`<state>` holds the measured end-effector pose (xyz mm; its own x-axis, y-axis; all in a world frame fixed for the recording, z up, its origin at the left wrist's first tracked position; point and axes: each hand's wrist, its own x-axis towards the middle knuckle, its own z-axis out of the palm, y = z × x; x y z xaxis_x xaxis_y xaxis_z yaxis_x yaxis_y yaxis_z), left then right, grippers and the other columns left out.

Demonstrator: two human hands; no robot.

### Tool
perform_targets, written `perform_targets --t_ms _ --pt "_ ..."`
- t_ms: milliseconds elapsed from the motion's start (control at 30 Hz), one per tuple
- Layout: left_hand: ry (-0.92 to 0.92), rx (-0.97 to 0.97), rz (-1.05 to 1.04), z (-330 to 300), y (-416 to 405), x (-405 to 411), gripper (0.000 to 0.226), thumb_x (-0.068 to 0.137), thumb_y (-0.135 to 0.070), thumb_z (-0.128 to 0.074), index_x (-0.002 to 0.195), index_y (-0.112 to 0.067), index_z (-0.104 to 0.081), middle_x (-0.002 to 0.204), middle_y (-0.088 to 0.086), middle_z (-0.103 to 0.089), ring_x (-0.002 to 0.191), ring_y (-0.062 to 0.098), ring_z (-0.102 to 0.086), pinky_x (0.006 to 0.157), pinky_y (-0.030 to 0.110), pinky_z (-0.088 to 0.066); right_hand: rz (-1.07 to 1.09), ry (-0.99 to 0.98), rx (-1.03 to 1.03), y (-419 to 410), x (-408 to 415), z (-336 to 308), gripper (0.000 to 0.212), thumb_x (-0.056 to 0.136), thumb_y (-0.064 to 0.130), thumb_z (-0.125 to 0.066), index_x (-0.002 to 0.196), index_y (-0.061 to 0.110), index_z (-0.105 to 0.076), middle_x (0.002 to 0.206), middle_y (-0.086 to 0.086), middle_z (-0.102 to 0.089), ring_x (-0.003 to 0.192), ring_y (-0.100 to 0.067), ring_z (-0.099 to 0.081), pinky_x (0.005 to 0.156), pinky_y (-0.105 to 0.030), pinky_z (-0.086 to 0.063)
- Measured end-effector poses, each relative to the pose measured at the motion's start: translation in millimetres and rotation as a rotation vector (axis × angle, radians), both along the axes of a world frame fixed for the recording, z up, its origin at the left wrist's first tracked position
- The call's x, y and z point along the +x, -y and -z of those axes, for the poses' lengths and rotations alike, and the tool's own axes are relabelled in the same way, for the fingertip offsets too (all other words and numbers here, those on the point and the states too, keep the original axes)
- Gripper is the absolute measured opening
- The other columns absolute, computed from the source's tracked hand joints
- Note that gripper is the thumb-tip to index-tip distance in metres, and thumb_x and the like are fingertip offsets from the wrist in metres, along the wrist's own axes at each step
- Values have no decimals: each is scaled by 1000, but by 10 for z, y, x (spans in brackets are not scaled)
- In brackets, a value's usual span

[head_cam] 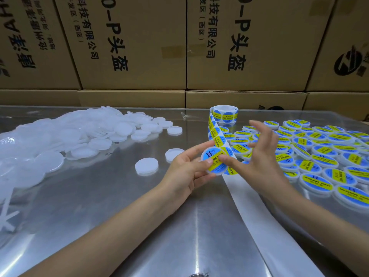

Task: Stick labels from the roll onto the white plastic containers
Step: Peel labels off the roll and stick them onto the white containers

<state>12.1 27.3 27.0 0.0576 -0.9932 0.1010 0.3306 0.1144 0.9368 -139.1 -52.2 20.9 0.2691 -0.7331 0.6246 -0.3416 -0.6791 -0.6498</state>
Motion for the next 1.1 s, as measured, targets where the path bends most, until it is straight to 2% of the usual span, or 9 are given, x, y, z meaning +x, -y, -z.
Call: perform_targets --t_ms 67,167,267,400,600,700,833,967,1100 --pt "12 3 13 -23 -4 -24 33 90 -4 -55 113 -25 -64 95 -3 -73 78 13 -71 61 18 -54 -98 -1 122 -53 11 5 54 65 63 -61 110 43 -39 96 20 -52 85 -7 -56 73 -24 -47" --pt "6 18 50 -54 -14 -58 28 91 -14 -55 116 -23 -63 103 2 -72 80 14 -71 66 23 -56 -204 -17 226 -99 72 55 58 54 76 -56 91 32 -48 67 14 -62 55 -2 -50 57 -23 -42" --pt "-78 67 152 -83 -38 -90 42 83 -43 -50 117 -22 -65 116 7 -68 92 20 -68 81 33 -58 -185 -59 181 -115 82 49 53 53 73 -61 79 28 -51 72 18 -62 62 2 -54 57 -18 -42" --pt "-80 101 170 -126 -57 -84 53 77 -57 -47 111 -24 -70 112 8 -69 83 18 -70 67 26 -58 -173 -70 166 -144 65 34 47 72 70 -45 77 25 -58 70 13 -63 65 -3 -56 64 -30 -47" --pt "194 -58 29 -62 -82 -196 34 76 -31 -73 109 -29 -68 96 0 -73 83 12 -70 66 19 -54 -126 -76 231 -127 55 25 62 92 57 -28 66 6 -52 51 7 -43 53 -13 -39 56 -40 -38" --pt "288 -165 -136 11 -56 -273 34 78 -5 -73 107 -19 -67 85 1 -73 77 10 -68 68 25 -58 -158 67 346 -168 85 58 58 100 43 -30 63 5 -53 48 5 -46 45 -9 -41 48 -26 -33" --pt "302 -225 -301 19 -37 -279 10 87 -14 -65 91 -18 -72 78 2 -73 72 11 -66 59 28 -58 -220 127 355 -284 170 99 63 99 44 -28 62 1 -55 40 5 -41 39 -8 -38 42 -21 -29" --pt "328 -204 -372 5 -17 -205 25 93 -24 -54 83 -10 -73 70 -4 -70 68 8 -65 62 21 -55 -306 -26 365 -381 183 38 57 80 66 -33 51 19 -50 35 4 -41 35 -7 -38 40 -19 -30" --pt "273 -94 -334 30 -9 -202 35 95 -34 -48 75 -14 -69 64 -4 -68 59 6 -63 56 16 -51 -283 -200 289 -299 127 -8 58 72 69 -48 60 13 -51 47 7 -48 48 -5 -40 50 -26 -33"
